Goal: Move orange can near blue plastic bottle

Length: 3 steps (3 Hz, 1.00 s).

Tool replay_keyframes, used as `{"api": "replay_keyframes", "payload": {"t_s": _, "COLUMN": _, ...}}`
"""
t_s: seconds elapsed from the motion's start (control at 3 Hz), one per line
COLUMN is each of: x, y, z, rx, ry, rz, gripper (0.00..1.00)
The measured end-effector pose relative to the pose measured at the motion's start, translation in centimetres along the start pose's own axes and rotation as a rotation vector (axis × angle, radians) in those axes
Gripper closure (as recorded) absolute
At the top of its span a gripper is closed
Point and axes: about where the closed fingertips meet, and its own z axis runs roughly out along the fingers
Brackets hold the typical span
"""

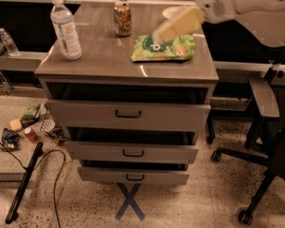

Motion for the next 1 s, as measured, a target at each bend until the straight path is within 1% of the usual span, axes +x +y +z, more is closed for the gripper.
{"api": "replay_keyframes", "payload": {"t_s": 0.33, "x": -1.6, "y": -2.0, "z": 1.1, "rx": 0.072, "ry": -0.058, "rz": 0.003, "gripper": 0.00}}
{"api": "replay_keyframes", "payload": {"t_s": 0.67, "x": -1.6, "y": -2.0, "z": 1.1, "rx": 0.072, "ry": -0.058, "rz": 0.003, "gripper": 0.00}}
{"api": "replay_keyframes", "payload": {"t_s": 1.0, "x": -0.8, "y": -2.7, "z": 4.9, "rx": 0.030, "ry": -0.105, "rz": 0.049, "gripper": 0.00}}
